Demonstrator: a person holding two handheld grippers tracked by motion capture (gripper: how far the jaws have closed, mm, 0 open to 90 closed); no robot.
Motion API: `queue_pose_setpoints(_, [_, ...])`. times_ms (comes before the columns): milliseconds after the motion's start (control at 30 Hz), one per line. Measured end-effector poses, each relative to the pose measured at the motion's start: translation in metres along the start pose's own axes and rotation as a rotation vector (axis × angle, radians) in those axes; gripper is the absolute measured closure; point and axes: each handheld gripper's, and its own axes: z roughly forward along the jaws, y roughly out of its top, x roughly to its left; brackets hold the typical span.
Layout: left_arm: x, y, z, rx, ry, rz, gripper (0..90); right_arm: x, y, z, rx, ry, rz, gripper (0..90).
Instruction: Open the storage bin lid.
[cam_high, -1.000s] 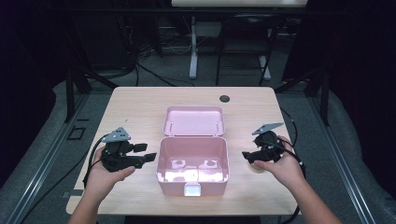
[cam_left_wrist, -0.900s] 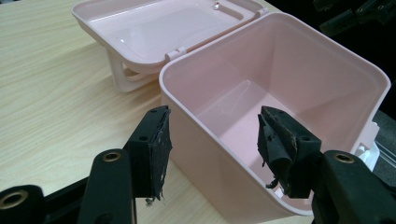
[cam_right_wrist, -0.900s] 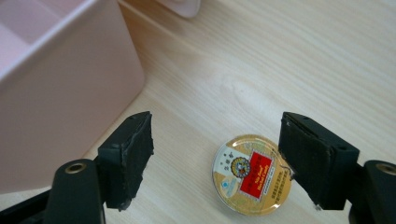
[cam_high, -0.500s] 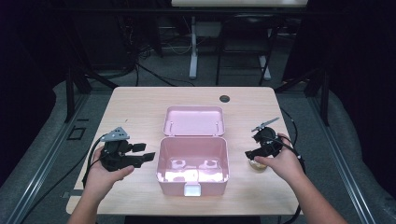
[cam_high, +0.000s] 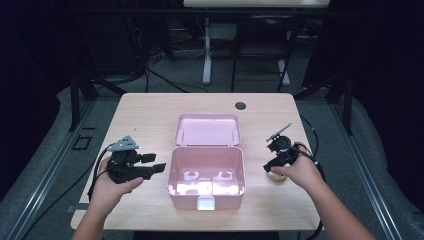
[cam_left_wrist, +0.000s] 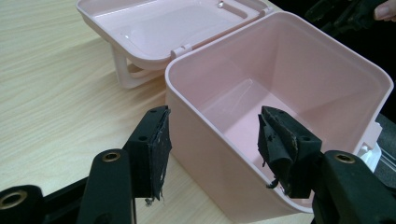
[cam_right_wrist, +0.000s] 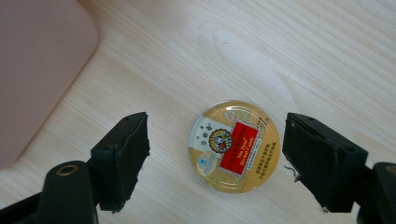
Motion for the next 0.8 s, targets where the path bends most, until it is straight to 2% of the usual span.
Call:
queue_pose_setpoints(67, [0.000, 0.000, -0.001, -0.005, 0.003, -0.006, 43.9, -0.003, 0.001, 0.004, 0.025, -0.003, 0.010, 19.0])
queue_pose_setpoints(100, [0.001, 0.000, -0.001, -0.004, 0.004, -0.005, 43.9, -0.006, 0.002, 0.009, 0.059, 0.001, 0.028, 18.3])
queue_pose_setpoints(300, [0.001, 0.000, 0.000, 0.003, 0.003, -0.006, 43.9, -0.011, 0.002, 0.022, 0.120, -0.017, 0.041, 14.6])
queue_pose_setpoints(367, [0.001, 0.000, 0.000, 0.009, -0.002, -0.001, 43.9, -0.012, 0.002, 0.026, 0.132, -0.016, 0.040, 14.1])
queue_pose_setpoints(433, [0.001, 0.000, 0.000, 0.006, 0.002, -0.003, 43.9, -0.012, 0.003, 0.030, 0.148, -0.017, 0.061, 13.9])
queue_pose_setpoints(500, [0.001, 0.000, 0.000, 0.006, 0.001, -0.004, 43.9, -0.014, 0.003, 0.033, 0.160, -0.018, 0.053, 13.4])
queue_pose_setpoints(700, [0.001, 0.000, 0.000, 0.005, 0.001, -0.002, 43.9, -0.017, 0.004, 0.040, 0.207, -0.020, 0.068, 11.4])
queue_pose_setpoints(800, [0.001, 0.000, 0.000, 0.004, -0.002, -0.004, 43.9, -0.018, 0.005, 0.042, 0.211, -0.020, 0.081, 11.4])
